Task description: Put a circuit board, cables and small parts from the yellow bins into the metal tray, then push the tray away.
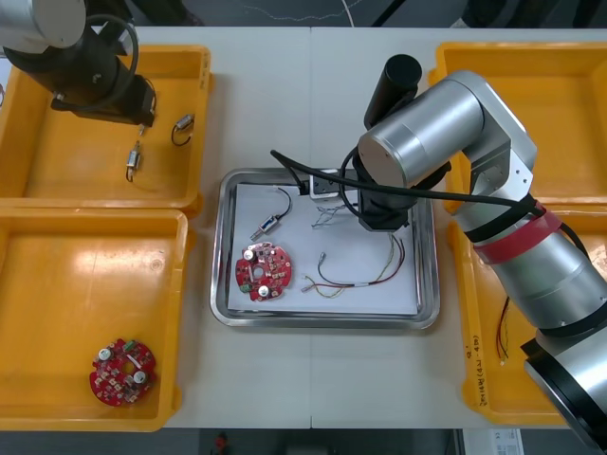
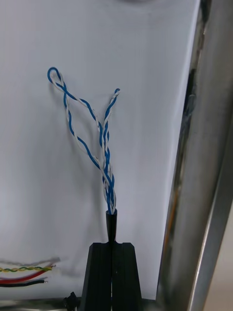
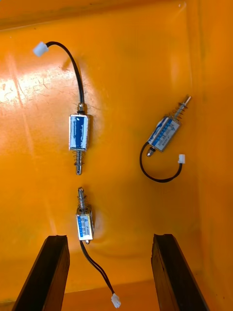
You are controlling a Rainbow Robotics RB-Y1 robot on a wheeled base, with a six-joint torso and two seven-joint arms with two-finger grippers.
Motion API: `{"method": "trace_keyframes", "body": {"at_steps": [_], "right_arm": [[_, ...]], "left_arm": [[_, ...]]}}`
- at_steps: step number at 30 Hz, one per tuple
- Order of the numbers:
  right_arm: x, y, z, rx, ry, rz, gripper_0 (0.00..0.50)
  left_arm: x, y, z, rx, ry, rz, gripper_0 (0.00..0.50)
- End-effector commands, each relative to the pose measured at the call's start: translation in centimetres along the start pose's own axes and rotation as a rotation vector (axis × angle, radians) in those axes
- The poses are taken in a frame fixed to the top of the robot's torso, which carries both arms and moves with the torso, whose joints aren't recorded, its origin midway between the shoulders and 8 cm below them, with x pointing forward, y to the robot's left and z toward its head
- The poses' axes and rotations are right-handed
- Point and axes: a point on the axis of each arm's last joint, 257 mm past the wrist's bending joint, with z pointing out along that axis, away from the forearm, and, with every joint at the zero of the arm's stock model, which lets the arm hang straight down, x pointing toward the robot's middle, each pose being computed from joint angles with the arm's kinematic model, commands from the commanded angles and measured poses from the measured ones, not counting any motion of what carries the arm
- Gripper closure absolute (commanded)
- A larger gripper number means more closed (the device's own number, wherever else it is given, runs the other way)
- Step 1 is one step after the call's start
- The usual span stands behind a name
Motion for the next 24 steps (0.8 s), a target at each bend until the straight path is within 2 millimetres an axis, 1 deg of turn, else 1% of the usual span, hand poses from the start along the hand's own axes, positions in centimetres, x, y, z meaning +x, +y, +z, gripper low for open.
{"method": "trace_keyframes", "body": {"at_steps": [1,4,7,8,9,10,12,13,14,16,19,24], "right_arm": [[-1.2,0.4,0.2,0.026,-0.023,-0.067,0.500],[-1.3,0.3,0.2,0.033,-0.021,-0.076,0.500],[-1.3,0.3,0.2,0.033,-0.022,-0.077,0.500],[-1.3,0.1,0.2,0.037,-0.021,-0.079,0.458],[-1.2,0.1,0.2,0.039,-0.018,-0.080,0.302],[-1.2,0.0,0.2,0.040,-0.017,-0.080,0.257],[-1.2,-0.1,0.2,0.045,-0.018,-0.082,0.023],[-1.3,-0.1,0.2,0.045,-0.020,-0.082,0.000],[-1.3,-0.1,0.2,0.047,-0.020,-0.082,0.000],[-1.3,-0.2,0.1,0.049,-0.020,-0.082,0.000],[-1.6,-0.4,-0.1,0.058,-0.028,-0.086,0.000],[-1.7,-0.5,-0.4,0.064,-0.032,-0.086,0.000]], "left_arm": [[-3.6,2.6,-2.6,-0.029,-0.090,-0.001,0.002],[-3.1,3.0,-1.6,-0.025,-0.078,-0.008,0.004],[-2.7,3.3,-0.9,-0.024,-0.068,0.023,0.004],[-2.4,3.5,-0.6,-0.025,-0.060,0.030,0.004],[-2.2,3.7,-0.3,-0.022,-0.054,0.033,0.002],[-2.1,3.7,-0.2,-0.022,-0.051,0.033,0.003],[-1.4,3.8,0.4,-0.014,-0.042,0.028,0.004],[-1.0,3.8,0.8,-0.012,-0.036,0.028,0.003],[-0.8,3.8,1.1,-0.012,-0.034,0.030,0.005],[0.1,3.7,2.2,-0.015,-0.027,0.041,0.002],[0.6,3.5,3.3,-0.020,-0.031,0.052,0.003],[1.3,3.7,4.2,-0.024,-0.028,0.047,0.005]]}}
